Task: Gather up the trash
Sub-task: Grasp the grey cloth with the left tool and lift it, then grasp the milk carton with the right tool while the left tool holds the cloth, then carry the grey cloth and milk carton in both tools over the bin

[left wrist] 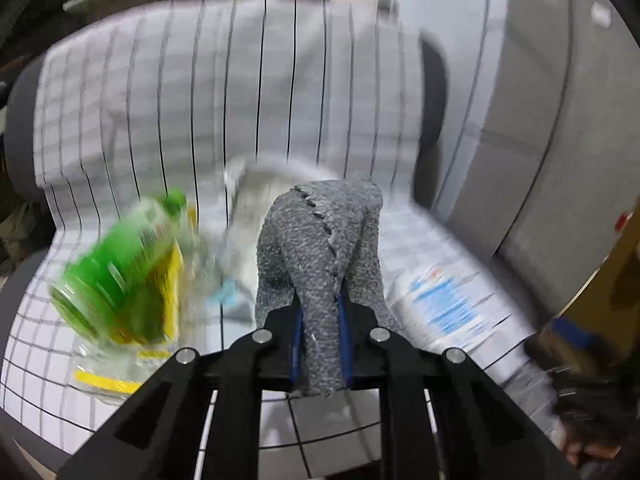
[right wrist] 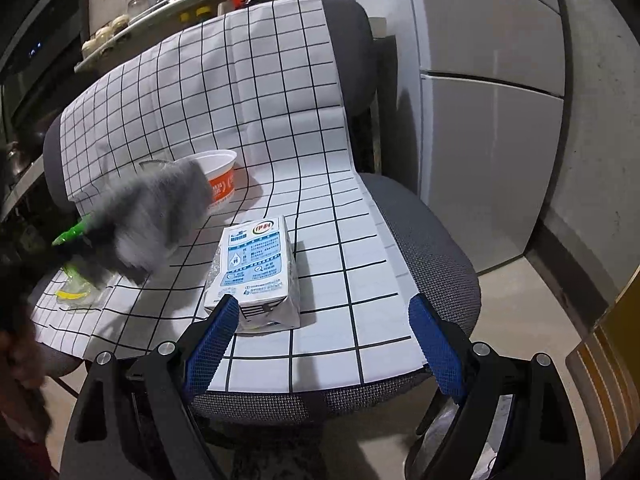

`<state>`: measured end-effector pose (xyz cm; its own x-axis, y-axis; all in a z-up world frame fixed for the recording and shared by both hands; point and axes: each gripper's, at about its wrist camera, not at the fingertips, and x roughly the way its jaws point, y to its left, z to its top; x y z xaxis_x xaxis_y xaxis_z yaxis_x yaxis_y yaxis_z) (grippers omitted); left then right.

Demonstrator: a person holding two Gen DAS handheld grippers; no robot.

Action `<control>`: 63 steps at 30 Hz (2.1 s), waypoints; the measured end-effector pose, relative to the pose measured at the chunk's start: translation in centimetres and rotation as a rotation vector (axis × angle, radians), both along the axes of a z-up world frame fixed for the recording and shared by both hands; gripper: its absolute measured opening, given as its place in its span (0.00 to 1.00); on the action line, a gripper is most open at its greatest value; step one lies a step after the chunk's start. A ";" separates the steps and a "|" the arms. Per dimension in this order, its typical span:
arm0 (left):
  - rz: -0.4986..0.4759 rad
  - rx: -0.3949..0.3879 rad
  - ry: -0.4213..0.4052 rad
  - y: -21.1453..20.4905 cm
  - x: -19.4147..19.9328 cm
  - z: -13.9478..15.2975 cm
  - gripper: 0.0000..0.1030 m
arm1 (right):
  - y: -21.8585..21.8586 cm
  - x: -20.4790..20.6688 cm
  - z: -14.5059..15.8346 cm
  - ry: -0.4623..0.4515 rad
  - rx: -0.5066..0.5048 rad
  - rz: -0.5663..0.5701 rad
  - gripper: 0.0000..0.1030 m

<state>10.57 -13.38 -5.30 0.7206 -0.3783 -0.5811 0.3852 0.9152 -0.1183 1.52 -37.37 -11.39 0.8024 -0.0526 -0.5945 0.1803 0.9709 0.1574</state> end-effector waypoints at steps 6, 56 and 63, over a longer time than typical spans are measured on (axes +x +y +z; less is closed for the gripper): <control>0.017 -0.098 -0.104 4.1 -3.4 4.9 0.12 | 0.9 -0.3 0.2 -0.013 0.001 0.018 0.84; -0.535 -0.051 0.015 -10.6 -12.2 -1.2 0.12 | -5.8 -12.3 6.2 -0.081 -0.093 -0.169 0.77; -0.735 0.038 0.090 -18.7 -13.9 -4.1 0.12 | -10.9 -16.7 5.2 -0.070 -0.078 -0.326 0.77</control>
<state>-3.30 -32.04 -9.42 0.2382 -0.7230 -0.6485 0.8902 0.4296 -0.1519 -15.20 -48.23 -6.23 0.7748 -0.3560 -0.5225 0.4742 0.8738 0.1078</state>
